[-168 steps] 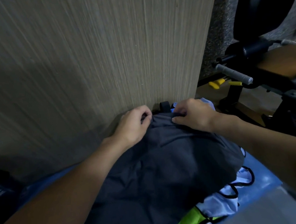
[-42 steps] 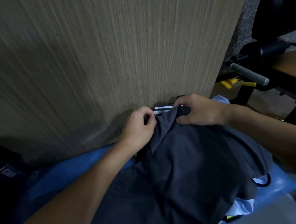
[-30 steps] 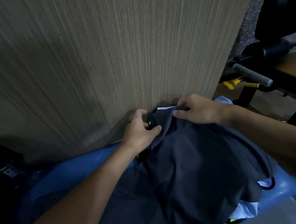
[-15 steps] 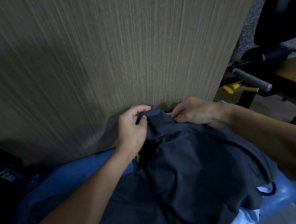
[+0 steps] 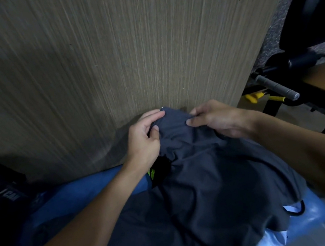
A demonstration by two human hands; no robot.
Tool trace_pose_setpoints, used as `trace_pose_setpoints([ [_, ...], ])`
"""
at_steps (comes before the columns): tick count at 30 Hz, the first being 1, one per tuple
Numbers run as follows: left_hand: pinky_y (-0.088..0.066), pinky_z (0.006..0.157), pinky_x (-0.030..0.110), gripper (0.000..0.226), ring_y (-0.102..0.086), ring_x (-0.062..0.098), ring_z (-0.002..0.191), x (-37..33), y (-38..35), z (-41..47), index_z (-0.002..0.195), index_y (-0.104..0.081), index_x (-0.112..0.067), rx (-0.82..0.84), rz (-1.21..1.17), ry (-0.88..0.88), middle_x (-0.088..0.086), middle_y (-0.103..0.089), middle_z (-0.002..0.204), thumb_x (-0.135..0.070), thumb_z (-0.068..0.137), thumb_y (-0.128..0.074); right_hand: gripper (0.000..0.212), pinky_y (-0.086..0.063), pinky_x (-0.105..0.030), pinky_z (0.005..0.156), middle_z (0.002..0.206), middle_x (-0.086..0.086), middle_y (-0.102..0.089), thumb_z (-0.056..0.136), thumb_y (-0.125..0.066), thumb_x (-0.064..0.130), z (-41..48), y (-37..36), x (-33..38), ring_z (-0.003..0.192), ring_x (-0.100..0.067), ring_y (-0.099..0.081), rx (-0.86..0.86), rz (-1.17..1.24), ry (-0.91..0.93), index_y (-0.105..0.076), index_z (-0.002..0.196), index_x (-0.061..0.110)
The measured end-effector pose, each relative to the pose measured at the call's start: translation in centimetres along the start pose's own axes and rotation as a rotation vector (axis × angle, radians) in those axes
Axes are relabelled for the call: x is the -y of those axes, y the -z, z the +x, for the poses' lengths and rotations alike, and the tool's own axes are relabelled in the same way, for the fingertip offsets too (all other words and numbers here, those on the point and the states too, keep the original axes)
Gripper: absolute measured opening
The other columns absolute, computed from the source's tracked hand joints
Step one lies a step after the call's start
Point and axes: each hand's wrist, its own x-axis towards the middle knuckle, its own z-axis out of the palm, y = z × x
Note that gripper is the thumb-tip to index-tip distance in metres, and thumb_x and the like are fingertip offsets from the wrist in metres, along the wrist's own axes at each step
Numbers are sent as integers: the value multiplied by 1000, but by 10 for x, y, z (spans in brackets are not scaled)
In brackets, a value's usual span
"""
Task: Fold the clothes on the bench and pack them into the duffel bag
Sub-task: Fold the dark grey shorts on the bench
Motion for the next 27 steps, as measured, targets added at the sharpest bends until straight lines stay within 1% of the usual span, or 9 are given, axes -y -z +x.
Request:
trace_pose_setpoints([
  [2,-40,108,17,44,-55,3,125,2,0,0,125,-66,-9,7,61,16,-7,-59,133,16,94,-45,11,-57,-39,85,98,-14,-70,91,-67,15,3,4,1,94,-29,-68,-86,-49,72,-67,97,6],
  [4,-39,105,13,48,-56,8,121,6,-3,1,133,-60,-9,42,170,45,-5,-54,138,14,93,-48,14,-53,-37,84,103,-13,-65,92,-66,20,11,8,-1,98,-27,-63,-142,-405,164,-62,99,8],
  [6,-38,94,4,53,-53,9,112,11,-6,0,143,-50,-10,98,255,128,-3,-48,140,9,93,-52,20,-47,-32,88,112,-8,-61,91,-67,21,16,9,-4,105,-24,-58,-94,-751,183,-60,108,12],
  [9,-41,83,6,58,-55,8,107,18,-6,-4,147,-45,-19,142,315,244,1,-52,129,1,94,-57,20,-45,-26,81,102,-2,-63,89,-69,25,13,7,-6,98,-18,-59,29,-938,128,-69,103,11],
  [11,-46,82,14,50,-58,10,105,22,-6,-5,139,-51,-24,154,297,318,4,-57,123,-6,94,-60,19,-48,-30,83,95,-1,-65,88,-68,32,12,5,-10,91,-17,-59,56,-982,109,-70,93,14],
  [14,-48,98,30,41,-58,15,113,26,-8,-5,134,-54,-19,181,300,390,1,-59,123,-18,94,-64,15,-46,-41,93,102,3,-61,89,-64,36,18,5,-17,101,-20,-57,-4,-1029,125,-63,90,21],
  [20,-47,90,27,50,-59,18,112,24,-9,2,140,-50,-14,202,283,465,4,-62,126,-26,94,-67,19,-43,-30,77,105,-15,-63,98,-52,21,33,7,-23,102,-33,-59,-227,-864,135,-61,103,5],
  [25,-45,89,22,45,-58,14,109,25,-14,11,131,-58,-10,187,265,496,4,-61,122,-24,91,-71,10,-40,-24,63,86,-3,-60,86,-68,15,38,14,-18,84,-20,-59,-107,-798,92,-60,81,17],
  [27,-45,85,19,45,-59,13,108,26,-17,13,130,-59,-9,182,206,522,5,-62,123,-25,90,-73,9,-43,-26,64,85,-3,-61,82,-68,8,39,16,-15,81,-18,-58,-167,-726,116,-62,81,15],
])
